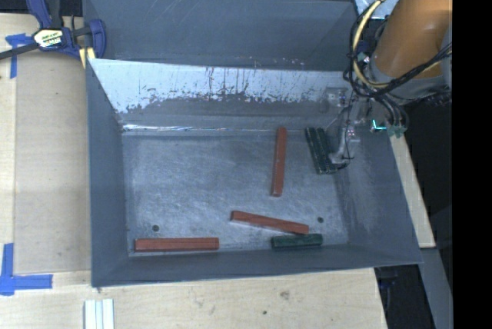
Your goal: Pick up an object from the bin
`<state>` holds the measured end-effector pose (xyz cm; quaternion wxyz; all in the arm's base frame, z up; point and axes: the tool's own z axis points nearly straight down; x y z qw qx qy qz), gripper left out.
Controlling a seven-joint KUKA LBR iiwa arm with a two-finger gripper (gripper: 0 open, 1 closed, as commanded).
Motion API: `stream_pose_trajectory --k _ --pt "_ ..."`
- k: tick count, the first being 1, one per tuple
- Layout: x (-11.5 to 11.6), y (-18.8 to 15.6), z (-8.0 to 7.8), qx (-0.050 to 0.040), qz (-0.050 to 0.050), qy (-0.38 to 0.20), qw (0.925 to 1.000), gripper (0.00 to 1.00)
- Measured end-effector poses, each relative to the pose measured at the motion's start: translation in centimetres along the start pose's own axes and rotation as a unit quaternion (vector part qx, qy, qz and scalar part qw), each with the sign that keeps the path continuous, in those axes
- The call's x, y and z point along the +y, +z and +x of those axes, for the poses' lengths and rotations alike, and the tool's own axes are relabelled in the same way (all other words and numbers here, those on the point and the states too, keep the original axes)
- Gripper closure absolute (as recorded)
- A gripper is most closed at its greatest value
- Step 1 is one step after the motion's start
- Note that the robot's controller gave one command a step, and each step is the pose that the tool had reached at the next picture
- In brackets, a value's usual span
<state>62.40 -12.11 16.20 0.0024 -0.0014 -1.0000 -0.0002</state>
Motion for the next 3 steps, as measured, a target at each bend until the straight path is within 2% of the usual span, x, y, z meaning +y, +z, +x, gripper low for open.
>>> stream_pose_trajectory --k 1,2,3 --pt "8.4 9.3 0.0 -0.0014 -0.001 -0.143 0.9897 0.0" --pt "8.3 9.1 -0.2 -0.0041 0.001 -0.143 0.9897 1.0" --pt "8.9 -4.4 1.2 -0.0045 0.001 -0.135 0.9908 1.0"
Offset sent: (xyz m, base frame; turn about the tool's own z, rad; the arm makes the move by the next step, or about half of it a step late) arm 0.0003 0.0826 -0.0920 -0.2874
